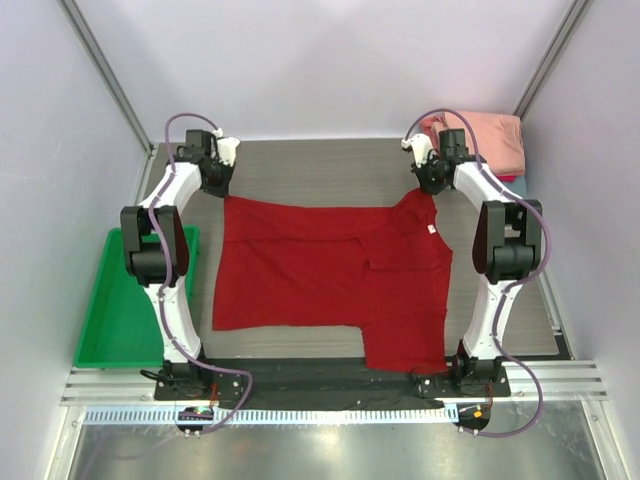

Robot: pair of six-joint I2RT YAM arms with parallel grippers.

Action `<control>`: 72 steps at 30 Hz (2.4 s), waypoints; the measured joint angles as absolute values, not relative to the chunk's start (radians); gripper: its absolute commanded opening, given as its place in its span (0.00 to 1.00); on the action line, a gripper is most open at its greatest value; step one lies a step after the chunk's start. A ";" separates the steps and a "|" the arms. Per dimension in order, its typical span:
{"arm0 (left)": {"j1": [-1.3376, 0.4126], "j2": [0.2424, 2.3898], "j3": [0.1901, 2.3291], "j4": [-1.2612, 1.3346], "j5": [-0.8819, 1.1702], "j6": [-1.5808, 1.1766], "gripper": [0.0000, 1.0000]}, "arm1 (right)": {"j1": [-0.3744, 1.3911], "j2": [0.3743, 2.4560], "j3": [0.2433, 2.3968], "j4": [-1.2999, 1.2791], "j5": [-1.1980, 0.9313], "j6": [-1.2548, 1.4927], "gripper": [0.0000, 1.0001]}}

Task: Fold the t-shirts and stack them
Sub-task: Fold the tshirt

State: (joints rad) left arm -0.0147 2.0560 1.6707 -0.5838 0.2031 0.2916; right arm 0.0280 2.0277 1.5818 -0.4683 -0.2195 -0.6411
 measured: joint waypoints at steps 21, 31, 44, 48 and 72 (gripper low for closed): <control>0.022 2.237 1.782 -0.523 0.032 0.283 0.00 | 0.018 2.294 1.874 -0.449 -0.058 -0.601 0.01; 0.009 2.265 1.826 -0.480 -0.042 0.278 0.04 | 0.022 2.403 1.995 -0.445 -0.050 -0.595 0.01; -0.012 2.344 1.949 -0.406 -0.136 0.283 0.41 | 0.022 2.471 2.111 -0.438 0.013 -0.572 0.33; -0.028 2.303 1.975 -0.409 -0.140 0.222 0.44 | 0.022 2.448 2.130 -0.437 0.011 -0.545 0.46; -0.083 2.255 1.862 -0.630 0.250 0.157 0.36 | 0.018 1.724 1.531 -0.696 -0.322 -0.631 0.50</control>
State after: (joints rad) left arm -0.0826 2.2551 1.8622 -0.6296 0.2501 0.1570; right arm 0.0181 1.7245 1.5314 -0.6960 -0.3222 -0.6308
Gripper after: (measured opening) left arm 0.362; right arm 0.496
